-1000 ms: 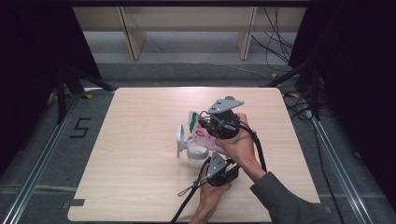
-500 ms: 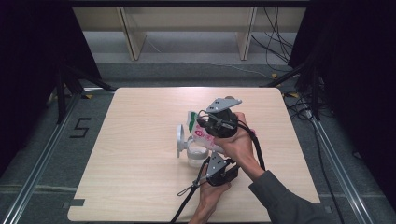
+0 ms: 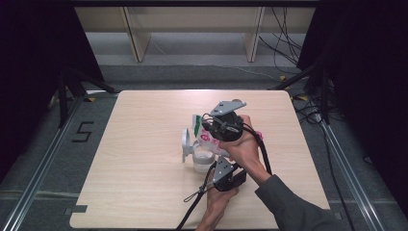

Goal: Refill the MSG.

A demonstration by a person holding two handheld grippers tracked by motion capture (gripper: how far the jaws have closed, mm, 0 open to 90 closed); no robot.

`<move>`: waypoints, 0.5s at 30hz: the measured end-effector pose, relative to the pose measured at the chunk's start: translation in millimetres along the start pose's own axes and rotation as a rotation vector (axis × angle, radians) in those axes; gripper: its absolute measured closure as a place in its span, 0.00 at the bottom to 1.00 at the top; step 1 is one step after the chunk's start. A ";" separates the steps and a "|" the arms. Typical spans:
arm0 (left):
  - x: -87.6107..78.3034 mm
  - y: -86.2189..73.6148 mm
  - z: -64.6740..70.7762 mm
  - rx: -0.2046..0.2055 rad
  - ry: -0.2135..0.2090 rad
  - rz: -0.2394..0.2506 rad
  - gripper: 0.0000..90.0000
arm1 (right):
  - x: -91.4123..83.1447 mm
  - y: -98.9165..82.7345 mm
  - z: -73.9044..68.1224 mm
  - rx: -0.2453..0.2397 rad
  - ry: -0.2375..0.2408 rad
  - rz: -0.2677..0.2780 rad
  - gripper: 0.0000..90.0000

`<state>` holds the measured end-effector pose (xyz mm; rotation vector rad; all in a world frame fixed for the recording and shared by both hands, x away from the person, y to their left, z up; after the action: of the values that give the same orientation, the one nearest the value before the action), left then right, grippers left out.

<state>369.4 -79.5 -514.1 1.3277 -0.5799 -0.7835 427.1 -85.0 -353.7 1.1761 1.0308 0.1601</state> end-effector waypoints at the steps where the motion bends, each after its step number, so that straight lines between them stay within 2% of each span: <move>1: -0.1 0.1 -0.1 0.000 0.001 0.000 0.83 | -0.2 0.0 -0.3 0.003 0.002 -0.001 1.00; 5: -0.4 0.8 -0.5 0.002 -0.002 -0.001 0.83 | -1.1 0.6 -0.5 0.016 0.009 -0.002 1.00; 6: -2.2 0.9 -0.8 0.015 0.012 -0.024 0.83 | -0.3 0.6 -0.9 0.014 0.002 0.007 1.00; 9: -1.3 1.5 -1.1 0.013 0.005 -0.006 0.83 | -0.7 1.3 -1.3 -0.001 0.012 0.014 1.00; 10: -1.4 1.7 -1.0 0.013 0.004 -0.006 0.83 | -2.3 1.3 -1.4 0.018 0.014 0.005 1.00; 11: 1.4 3.2 3.2 -0.039 -0.007 0.041 0.83 | -2.5 1.2 -1.9 0.021 0.013 0.004 1.00; 12: -0.9 2.1 0.0 0.006 -0.001 0.001 0.83 | -2.5 1.5 -1.3 0.006 0.015 0.003 1.00; 13: -2.0 2.4 0.3 0.006 0.011 -0.018 0.83 | -2.0 2.1 -0.2 -0.012 0.016 0.004 1.00; 15: -1.4 3.1 0.1 0.001 0.008 -0.012 0.83 | -1.6 2.3 -0.6 -0.009 0.013 -0.001 1.00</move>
<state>368.9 -78.3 -511.0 1.3356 -0.5663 -0.7874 426.6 -84.6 -350.9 1.1674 1.0408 0.1719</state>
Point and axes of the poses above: each handheld gripper's, and its own axes: x roughly forward along the jaws, y roughly out of its top, z roughly to its right, the point moved 3 cm from there along x, roughly forward along the jaws, and after that the axes turned 6 degrees about x, right-handed, at the moved point
